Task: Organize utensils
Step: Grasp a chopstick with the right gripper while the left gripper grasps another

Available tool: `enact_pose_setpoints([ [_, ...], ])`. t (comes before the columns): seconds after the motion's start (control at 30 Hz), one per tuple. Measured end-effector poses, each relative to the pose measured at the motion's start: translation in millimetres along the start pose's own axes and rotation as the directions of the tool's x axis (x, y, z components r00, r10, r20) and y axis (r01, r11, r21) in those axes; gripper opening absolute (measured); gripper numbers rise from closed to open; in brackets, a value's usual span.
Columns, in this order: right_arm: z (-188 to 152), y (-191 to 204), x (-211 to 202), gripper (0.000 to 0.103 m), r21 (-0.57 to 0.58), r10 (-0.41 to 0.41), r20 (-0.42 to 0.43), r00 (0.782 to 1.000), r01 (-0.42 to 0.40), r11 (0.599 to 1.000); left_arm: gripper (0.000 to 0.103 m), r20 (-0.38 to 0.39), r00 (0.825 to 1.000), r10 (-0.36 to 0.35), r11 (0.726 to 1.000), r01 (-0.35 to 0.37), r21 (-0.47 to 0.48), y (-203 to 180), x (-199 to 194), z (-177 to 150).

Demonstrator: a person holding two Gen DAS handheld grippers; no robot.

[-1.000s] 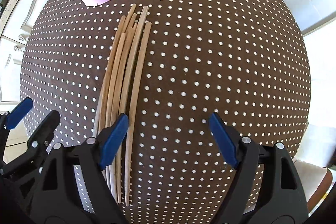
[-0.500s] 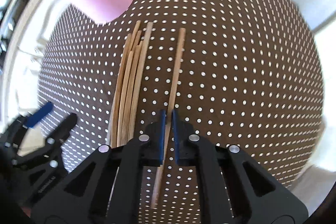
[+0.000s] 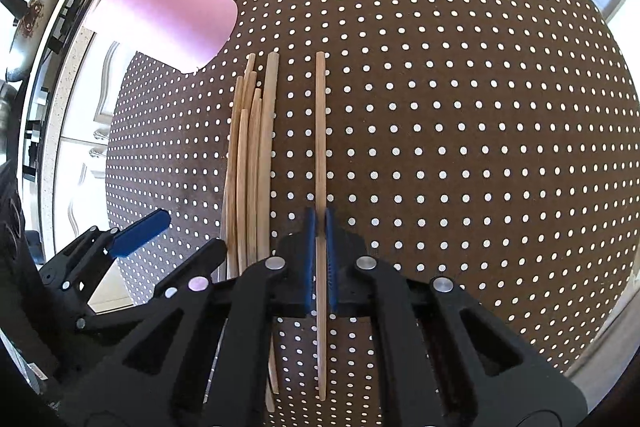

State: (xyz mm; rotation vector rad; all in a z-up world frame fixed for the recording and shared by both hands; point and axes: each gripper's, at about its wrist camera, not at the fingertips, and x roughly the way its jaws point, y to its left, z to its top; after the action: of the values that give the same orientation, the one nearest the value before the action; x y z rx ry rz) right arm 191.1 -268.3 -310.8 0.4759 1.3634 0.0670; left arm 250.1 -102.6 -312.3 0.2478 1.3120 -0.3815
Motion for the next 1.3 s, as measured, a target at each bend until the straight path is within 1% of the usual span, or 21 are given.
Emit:
enact_pose_setpoints([
  [0.03,-4,-6,-14,0.005,0.003,0.003,-0.001,1.0,-0.003,1.0,0.063,0.0,1.0,0.008,1.0,-0.008,0.002,-1,0,2],
  [0.1,2,-7,-12,0.005,0.011,0.008,-0.003,1.0,-0.008,1.0,0.063,-0.007,0.999,0.049,0.999,-0.049,0.011,-2,3,7],
  [0.13,5,-8,-14,0.005,0.012,0.009,-0.003,1.0,-0.009,1.0,0.063,-0.011,0.998,0.057,0.998,-0.057,0.012,-4,4,9],
  [0.3,6,-9,-15,0.005,0.014,0.01,-0.004,1.0,-0.01,1.0,0.063,-0.016,0.999,0.046,0.999,-0.046,0.001,0,6,17],
  [0.37,6,-11,-16,0.005,0.016,0.012,-0.006,1.0,-0.012,1.0,0.063,-0.015,0.998,0.057,0.998,-0.057,0.011,-5,7,18],
  [0.43,8,-10,-16,0.005,0.016,0.013,-0.008,1.0,-0.013,1.0,0.063,-0.022,0.998,0.066,0.997,-0.065,0.032,-6,10,28],
  [0.53,10,-6,-13,0.005,0.018,0.013,-0.01,1.0,-0.013,1.0,0.063,-0.002,0.996,0.092,0.995,-0.092,0.048,-17,11,34],
  [0.63,11,-7,-13,0.005,0.017,0.012,-0.012,1.0,-0.012,1.0,0.063,0.003,0.995,0.1,0.995,-0.1,0.031,-23,13,41],
  [0.7,11,-7,-14,0.005,0.014,0.012,-0.012,1.0,-0.011,1.0,0.063,0.023,0.993,0.113,0.993,-0.113,0.02,-25,14,43],
  [0.73,11,-7,-13,0.005,0.012,0.01,-0.013,1.0,-0.01,1.0,0.061,0.032,0.993,0.114,0.993,-0.114,0.015,-29,12,40],
  [0.77,11,-7,-13,0.005,0.01,0.009,-0.014,1.0,-0.009,1.0,0.049,0.034,0.995,0.094,0.995,-0.095,0.01,-30,14,42],
  [0.8,10,-6,-13,0.005,0.009,0.009,-0.013,1.0,-0.008,1.0,0.039,0.029,0.999,0.039,0.999,-0.039,-0.007,-28,14,44],
  [0.83,10,-7,-14,0.005,0.008,0.008,-0.013,1.0,-0.008,1.0,0.036,0.024,1.0,0.012,1.0,-0.011,-0.025,-25,10,42],
  [0.9,10,-6,-14,0.005,0.003,0.006,-0.014,1.0,-0.006,1.0,0.022,0.016,0.999,-0.029,0.998,0.03,-0.046,-24,11,45],
  [0.93,11,-6,-13,0.005,0.0,0.004,-0.016,1.0,-0.004,1.0,0.02,0.009,0.999,-0.048,0.997,0.048,-0.062,-24,11,47],
  [1.03,11,-6,-13,0.005,-0.001,0.003,-0.016,1.0,-0.003,1.0,0.019,-0.014,0.999,-0.031,0.996,0.03,-0.082,-25,13,51],
  [1.1,11,-6,-13,0.005,-0.004,0.003,-0.017,1.0,-0.004,1.0,0.019,-0.033,0.999,-0.014,0.997,0.011,-0.075,-26,12,53],
  [1.17,11,-6,-13,0.005,-0.005,0.006,-0.017,1.0,-0.006,1.0,0.021,-0.051,0.998,-0.028,0.997,0.025,-0.068,-19,10,55],
  [1.23,11,-6,-13,0.005,-0.006,0.007,-0.017,1.0,-0.007,1.0,0.033,-0.055,0.998,-0.014,0.998,0.011,-0.063,-18,12,55],
  [1.27,11,-7,-13,0.005,-0.006,0.009,-0.017,1.0,-0.009,1.0,0.036,-0.068,0.998,0.003,0.998,-0.007,-0.059,-17,14,55],
  [1.3,11,-6,-13,0.005,-0.006,0.01,-0.016,1.0,-0.01,1.0,0.037,-0.072,0.997,0.021,0.999,-0.024,-0.047,-19,15,57],
])
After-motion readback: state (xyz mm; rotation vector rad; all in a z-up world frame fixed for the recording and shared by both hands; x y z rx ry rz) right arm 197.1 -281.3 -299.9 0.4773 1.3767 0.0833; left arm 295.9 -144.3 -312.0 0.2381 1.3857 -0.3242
